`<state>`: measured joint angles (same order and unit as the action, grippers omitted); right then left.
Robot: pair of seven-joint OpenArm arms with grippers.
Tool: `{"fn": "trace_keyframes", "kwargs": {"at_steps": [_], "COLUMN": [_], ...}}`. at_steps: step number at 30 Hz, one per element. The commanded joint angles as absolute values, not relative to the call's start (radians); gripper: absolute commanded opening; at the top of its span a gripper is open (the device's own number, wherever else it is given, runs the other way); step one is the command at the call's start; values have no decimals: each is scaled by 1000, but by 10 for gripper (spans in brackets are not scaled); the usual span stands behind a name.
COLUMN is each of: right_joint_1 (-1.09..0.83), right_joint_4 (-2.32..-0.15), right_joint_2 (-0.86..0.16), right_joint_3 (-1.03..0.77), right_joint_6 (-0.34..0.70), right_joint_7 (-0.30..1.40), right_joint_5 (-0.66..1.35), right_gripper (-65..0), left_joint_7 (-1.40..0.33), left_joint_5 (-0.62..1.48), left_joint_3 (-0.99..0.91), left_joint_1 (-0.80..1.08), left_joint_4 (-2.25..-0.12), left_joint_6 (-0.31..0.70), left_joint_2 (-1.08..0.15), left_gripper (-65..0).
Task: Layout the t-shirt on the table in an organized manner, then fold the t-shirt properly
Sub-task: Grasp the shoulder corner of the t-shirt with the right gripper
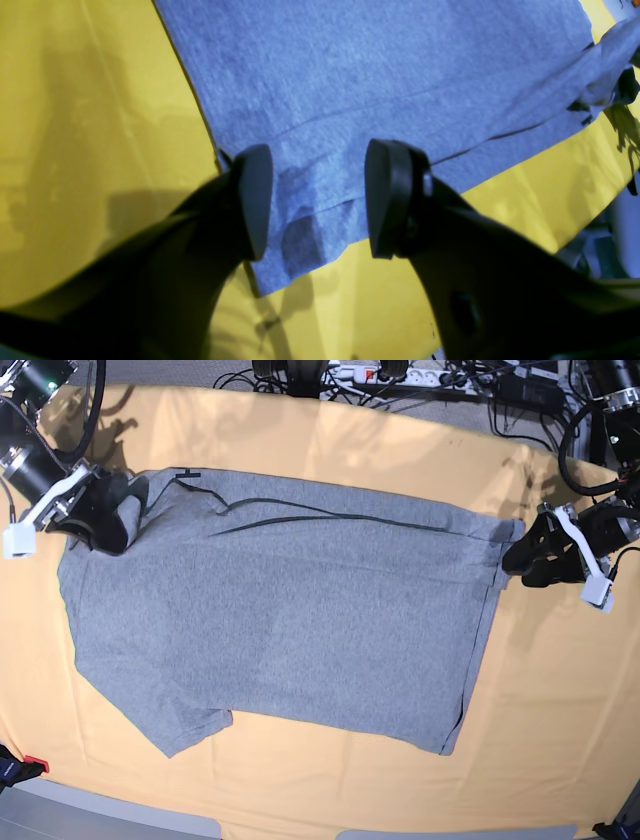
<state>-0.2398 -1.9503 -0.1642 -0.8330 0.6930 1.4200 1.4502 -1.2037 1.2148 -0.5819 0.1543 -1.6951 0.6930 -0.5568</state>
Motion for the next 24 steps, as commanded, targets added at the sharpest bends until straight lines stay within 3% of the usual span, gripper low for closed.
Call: {"fn": "trace_keyframes", "kwargs": {"at_steps": [1,12,24], "right_joint_1": [-217,-149,-149], "right_joint_4": [-1968,-1913,-1851], "right_joint_2": [-187,-203,-203], "right_joint_3": [-838,-820,-643], "right_joint_6": [698,698,698], "right_joint_7": [1396,1393,1192], "right_joint_5": [1484,1398,997], "right_gripper": [-650,-650,-650], "left_joint_7": [-1183,-1205,-1205], "left_joint_5": [1238,1239,1238], "left_joint_3": [-589,-589,-589], "left_joint_1": [144,144,144], "left_joint_4": [-1708,-1708,-1708], "left_joint_6": [698,698,698], "left_joint_2": [-579,-580,-580], "left_gripper": [-336,-336,-336]}}
